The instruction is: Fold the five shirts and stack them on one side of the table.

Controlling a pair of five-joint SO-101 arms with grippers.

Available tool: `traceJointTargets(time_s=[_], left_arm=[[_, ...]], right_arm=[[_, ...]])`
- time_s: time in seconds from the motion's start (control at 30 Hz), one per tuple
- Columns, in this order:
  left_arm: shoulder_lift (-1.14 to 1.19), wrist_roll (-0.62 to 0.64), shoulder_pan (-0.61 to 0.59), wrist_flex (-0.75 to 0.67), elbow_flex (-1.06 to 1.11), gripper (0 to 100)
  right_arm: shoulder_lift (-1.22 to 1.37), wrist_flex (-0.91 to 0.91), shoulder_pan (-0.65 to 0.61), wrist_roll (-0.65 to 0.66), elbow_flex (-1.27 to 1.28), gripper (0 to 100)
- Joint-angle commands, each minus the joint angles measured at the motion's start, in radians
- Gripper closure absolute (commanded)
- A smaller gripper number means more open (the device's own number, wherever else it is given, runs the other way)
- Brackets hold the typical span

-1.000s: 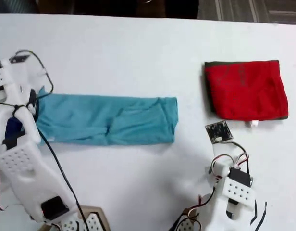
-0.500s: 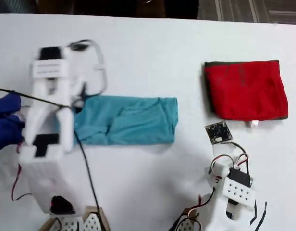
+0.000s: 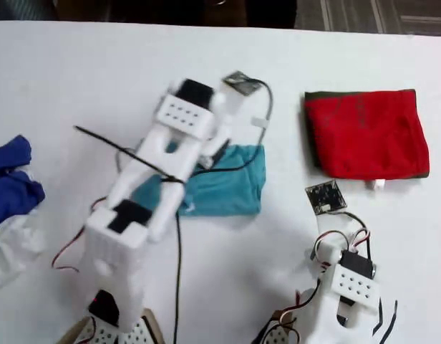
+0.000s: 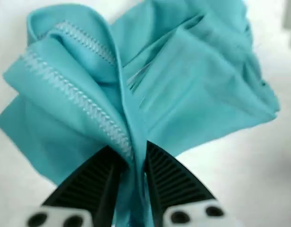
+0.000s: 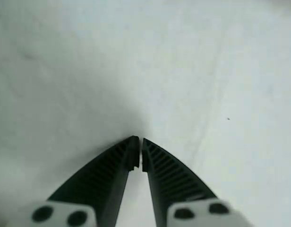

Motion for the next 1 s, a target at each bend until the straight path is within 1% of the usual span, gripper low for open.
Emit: traceJointTargets(time_s=[0.0,0.17,0.37,0.43,0.53,0.57,0.6,0.73,0.8,0.87,0.93,0.97], left_arm=[[0.055,0.012,0.069,0.018,-0.156,98],[0.167,0.012,0.130,0.052,-0.325,98],[0.275,0.014,0.158,0.054,-0.400,96],[0.276,0.020,0.158,0.063,-0.409,90],[0.249,0.051,0.147,0.069,-0.435,76],[0.229,0.052,0.138,0.071,-0.444,73],[0.201,0.054,0.130,0.071,-0.453,72],[0.055,0.049,0.092,0.074,-0.437,75],[-0.014,0.048,0.061,0.072,-0.371,79],[-0.054,0.046,0.034,0.068,-0.269,86],[-0.057,0.044,0.020,0.060,-0.162,98],[-0.055,0.044,0.020,0.043,-0.105,98]], right_arm=[[-0.021,-0.013,0.004,-0.002,-0.003,97.8],[-0.021,-0.013,0.004,-0.002,-0.003,97.8],[-0.021,-0.013,0.004,-0.002,-0.003,97.8],[-0.021,-0.013,0.004,-0.002,-0.003,97.8],[-0.021,-0.013,0.004,-0.002,-0.003,97.8],[-0.021,-0.013,0.004,-0.002,-0.003,97.8],[-0.021,-0.013,0.004,-0.002,-0.003,97.8],[-0.021,-0.013,0.004,-0.002,-0.003,97.8],[-0.021,-0.013,0.004,-0.002,-0.003,97.8],[-0.021,-0.013,0.004,-0.002,-0.003,97.8],[-0.021,-0.013,0.004,-0.002,-0.003,97.8],[-0.021,-0.013,0.004,-0.002,-0.003,97.8]])
